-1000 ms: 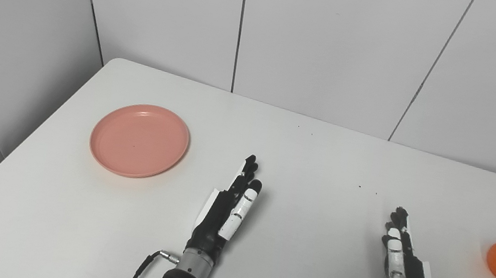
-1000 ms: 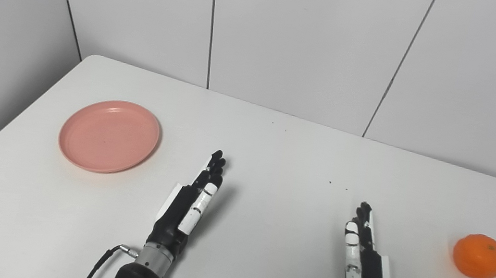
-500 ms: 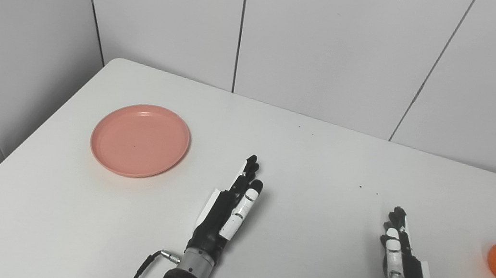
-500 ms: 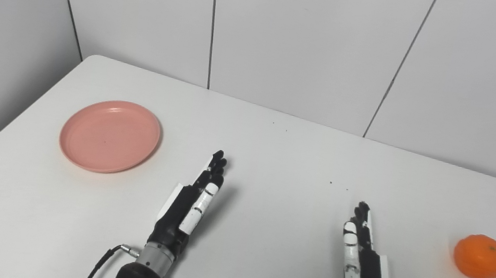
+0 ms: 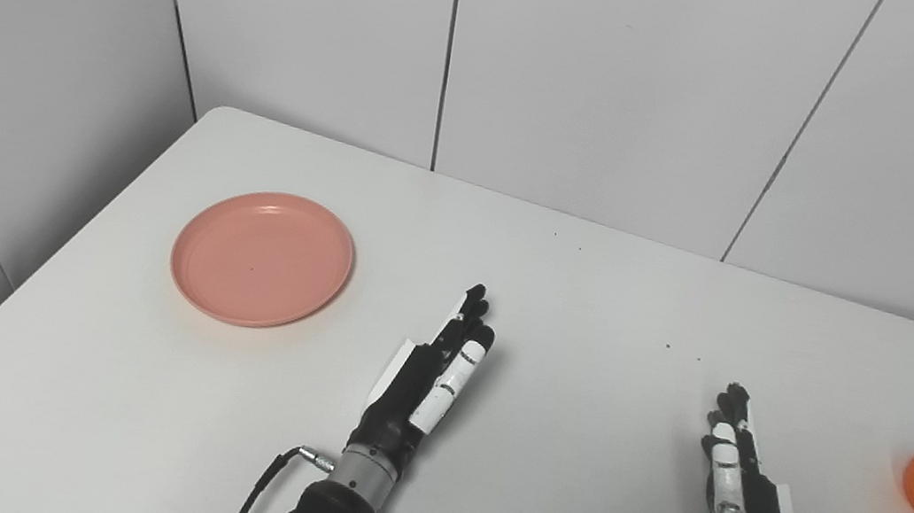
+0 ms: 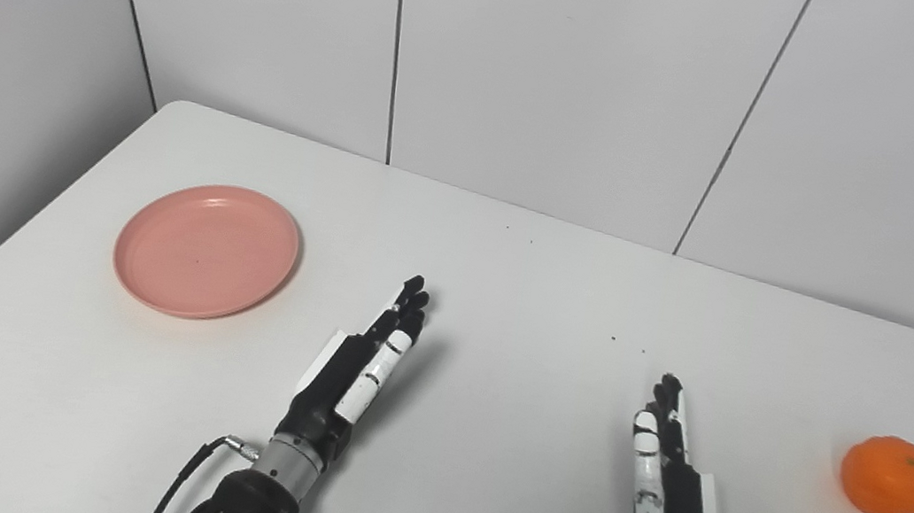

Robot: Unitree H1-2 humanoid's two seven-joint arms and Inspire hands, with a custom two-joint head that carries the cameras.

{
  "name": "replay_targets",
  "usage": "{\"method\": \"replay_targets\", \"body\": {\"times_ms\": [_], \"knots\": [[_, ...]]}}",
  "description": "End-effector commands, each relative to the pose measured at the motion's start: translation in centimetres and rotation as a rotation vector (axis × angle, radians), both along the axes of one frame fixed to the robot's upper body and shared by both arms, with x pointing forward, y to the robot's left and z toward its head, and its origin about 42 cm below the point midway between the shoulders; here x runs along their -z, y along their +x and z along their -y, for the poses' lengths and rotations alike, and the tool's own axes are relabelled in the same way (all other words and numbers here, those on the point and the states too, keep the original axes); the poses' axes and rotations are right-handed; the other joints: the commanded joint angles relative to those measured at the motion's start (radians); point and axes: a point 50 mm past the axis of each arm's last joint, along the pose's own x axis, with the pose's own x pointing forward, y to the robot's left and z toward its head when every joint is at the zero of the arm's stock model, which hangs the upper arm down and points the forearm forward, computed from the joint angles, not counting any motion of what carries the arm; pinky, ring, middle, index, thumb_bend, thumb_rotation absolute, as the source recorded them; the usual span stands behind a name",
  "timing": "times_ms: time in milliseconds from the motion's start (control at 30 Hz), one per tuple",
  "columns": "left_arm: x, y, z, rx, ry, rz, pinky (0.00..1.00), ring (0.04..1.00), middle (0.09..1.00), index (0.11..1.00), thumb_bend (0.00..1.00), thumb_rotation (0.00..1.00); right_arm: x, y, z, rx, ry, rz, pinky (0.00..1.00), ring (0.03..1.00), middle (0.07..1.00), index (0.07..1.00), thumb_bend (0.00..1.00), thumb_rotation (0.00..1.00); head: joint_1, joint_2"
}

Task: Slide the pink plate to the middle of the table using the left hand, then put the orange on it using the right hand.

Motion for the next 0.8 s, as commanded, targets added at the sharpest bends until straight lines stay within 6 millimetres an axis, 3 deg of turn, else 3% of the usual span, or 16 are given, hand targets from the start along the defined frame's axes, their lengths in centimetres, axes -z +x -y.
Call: {"method": "replay_targets", "body": {"times_ms": [0,500,767], "knots": [[-2.8,1.0,0.0,0.015,0.005,0.104,0.98,0.997,1.000,0.989,0.43,1.00,-1.3,0.5,-0.4,-0.008,0.007,0.073,1.00,1.000,1.000,1.000,0.16,1.00,0.000,0.001],[-7.0,2.8,-2.3,0.004,0.019,0.220,0.95,0.966,0.983,0.968,0.42,1.00,-1.3,0.5,-0.4,-0.012,0.013,0.075,1.00,1.000,1.000,1.000,0.15,1.00,0.009,-0.007],[-10.1,4.3,-4.9,-0.010,0.011,0.273,0.99,0.984,0.995,0.983,0.44,1.00,-1.2,0.5,-0.4,-0.013,0.009,0.073,1.00,1.000,1.000,1.000,0.15,1.00,0.013,-0.010]]}}
